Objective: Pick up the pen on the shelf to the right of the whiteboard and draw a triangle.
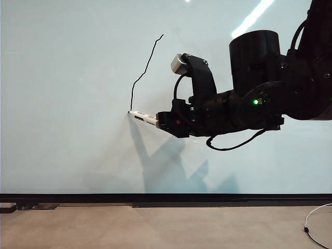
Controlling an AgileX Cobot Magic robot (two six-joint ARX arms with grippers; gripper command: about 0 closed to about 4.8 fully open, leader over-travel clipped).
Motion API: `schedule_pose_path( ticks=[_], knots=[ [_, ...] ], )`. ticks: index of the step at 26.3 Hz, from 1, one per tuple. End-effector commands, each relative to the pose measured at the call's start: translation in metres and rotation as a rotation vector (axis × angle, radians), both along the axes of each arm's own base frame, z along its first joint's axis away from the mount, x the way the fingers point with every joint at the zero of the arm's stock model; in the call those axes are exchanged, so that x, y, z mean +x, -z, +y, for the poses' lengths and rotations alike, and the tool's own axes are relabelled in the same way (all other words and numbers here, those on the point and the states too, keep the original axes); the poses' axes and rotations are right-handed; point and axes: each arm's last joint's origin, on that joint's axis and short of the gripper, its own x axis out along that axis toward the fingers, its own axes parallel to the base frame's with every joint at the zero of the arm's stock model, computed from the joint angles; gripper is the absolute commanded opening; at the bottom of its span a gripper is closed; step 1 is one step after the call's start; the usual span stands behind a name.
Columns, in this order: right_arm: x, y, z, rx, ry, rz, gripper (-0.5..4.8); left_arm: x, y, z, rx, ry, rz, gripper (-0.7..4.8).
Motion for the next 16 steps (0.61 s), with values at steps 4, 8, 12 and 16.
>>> schedule_pose_path(
  ticks=[4,8,12,16],
  knots=[
    [0.002,-0.003,-0.001,0.012,0.048,-0.018,-0.06,0.000,-0.002,0.000,0.001,0.001,-0.010,-0.05],
    [0.002,-0.003,-0.001,0.011,0.057,-0.018,-0.06,0.000,-0.002,0.000,0.001,0.001,-0.010,-0.05],
    [0.003,-0.004,-0.004,0.011,0.079,-0.021,-0.05,0.000,-0.002,0.000,0.001,0.001,-0.010,-0.05],
    [0.002,-0.008,-0.012,0.011,0.103,-0.036,-0.06,0.000,-0.002,0.000,0.001,0.001,-0.010,-0.05]
  ],
)
